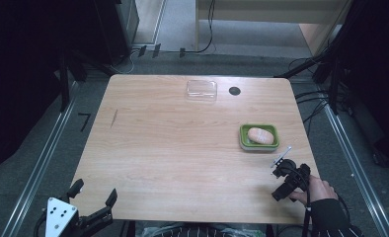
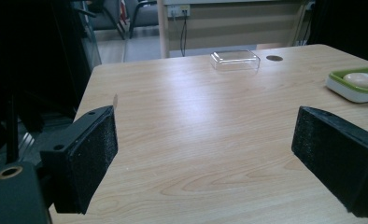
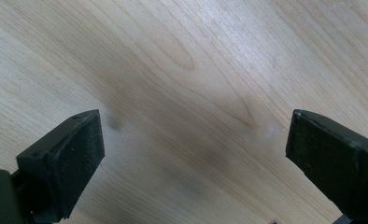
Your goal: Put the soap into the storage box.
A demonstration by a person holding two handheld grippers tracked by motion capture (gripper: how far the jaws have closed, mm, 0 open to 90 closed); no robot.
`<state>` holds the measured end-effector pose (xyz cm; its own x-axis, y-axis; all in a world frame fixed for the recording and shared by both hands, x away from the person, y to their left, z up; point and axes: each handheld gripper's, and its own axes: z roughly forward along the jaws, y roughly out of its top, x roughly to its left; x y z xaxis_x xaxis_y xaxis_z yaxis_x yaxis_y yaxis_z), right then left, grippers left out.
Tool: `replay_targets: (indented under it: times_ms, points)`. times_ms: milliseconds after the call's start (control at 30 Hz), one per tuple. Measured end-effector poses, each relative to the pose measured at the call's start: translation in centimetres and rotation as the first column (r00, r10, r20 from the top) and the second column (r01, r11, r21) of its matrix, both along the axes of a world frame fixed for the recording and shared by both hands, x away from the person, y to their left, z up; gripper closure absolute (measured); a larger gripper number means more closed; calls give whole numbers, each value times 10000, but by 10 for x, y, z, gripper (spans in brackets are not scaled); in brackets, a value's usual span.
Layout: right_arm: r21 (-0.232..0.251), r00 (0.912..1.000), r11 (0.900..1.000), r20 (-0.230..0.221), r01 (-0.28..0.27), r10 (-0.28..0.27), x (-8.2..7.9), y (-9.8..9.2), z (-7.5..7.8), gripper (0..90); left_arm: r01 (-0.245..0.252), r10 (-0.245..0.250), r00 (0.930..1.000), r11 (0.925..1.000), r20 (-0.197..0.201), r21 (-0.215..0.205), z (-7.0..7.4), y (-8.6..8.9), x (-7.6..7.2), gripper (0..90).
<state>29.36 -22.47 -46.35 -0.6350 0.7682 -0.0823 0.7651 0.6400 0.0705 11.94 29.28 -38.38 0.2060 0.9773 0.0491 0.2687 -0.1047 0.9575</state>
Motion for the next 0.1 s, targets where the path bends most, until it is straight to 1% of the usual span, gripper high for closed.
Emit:
replay_targets:
  times_ms: [100]
  points:
    - [-83,10000,10000,-51,-47,47,0,0,0,51,33,-32,10000,10000,-18,23,0,-1,0,72]
